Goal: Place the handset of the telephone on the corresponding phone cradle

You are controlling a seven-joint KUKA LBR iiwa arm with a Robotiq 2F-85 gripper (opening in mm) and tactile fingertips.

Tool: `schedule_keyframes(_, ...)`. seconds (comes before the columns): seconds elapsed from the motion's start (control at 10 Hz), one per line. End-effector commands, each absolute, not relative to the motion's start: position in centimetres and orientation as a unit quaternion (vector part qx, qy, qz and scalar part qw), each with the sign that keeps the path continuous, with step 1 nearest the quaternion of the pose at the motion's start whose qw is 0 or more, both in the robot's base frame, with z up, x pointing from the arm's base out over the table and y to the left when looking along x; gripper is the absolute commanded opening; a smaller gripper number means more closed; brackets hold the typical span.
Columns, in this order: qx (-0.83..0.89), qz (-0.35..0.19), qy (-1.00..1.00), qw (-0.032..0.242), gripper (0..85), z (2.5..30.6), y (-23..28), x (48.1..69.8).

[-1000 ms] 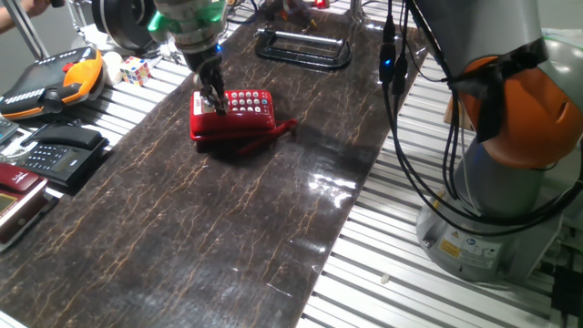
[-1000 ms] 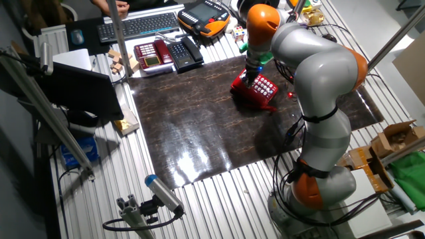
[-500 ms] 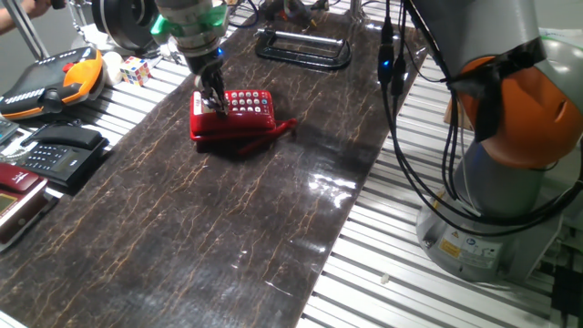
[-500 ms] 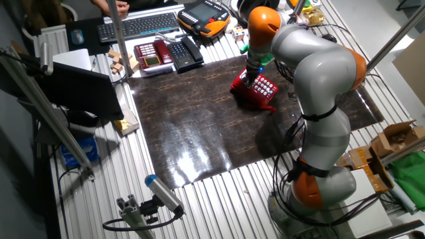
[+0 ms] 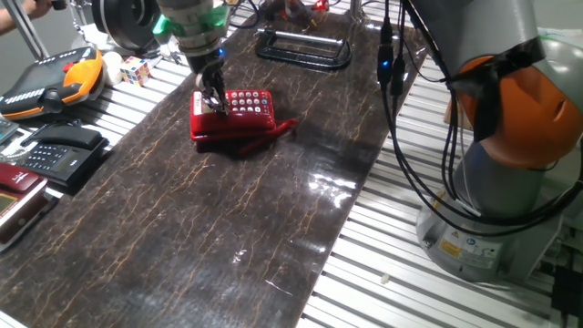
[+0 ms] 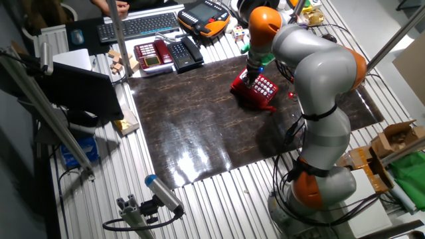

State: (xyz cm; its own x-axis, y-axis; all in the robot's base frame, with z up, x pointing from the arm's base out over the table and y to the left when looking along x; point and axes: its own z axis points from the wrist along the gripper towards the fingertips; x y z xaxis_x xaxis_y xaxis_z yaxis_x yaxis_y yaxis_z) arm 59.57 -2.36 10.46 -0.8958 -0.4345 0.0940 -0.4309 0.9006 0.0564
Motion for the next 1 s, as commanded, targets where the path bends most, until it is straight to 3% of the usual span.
schedule_keyframes(0.0, 0.222, -0.018, -0.973, 0.054, 15.3, 10.2, -2.3, 59.4)
schedule_keyframes(0.7, 0.222, -0.014, -0.973, 0.061, 15.0, 12.1, -3.3, 59.6)
schedule_keyframes(0.9, 0.222, -0.021, -0.973, 0.064, 10.3, 12.8, -2.6, 59.8)
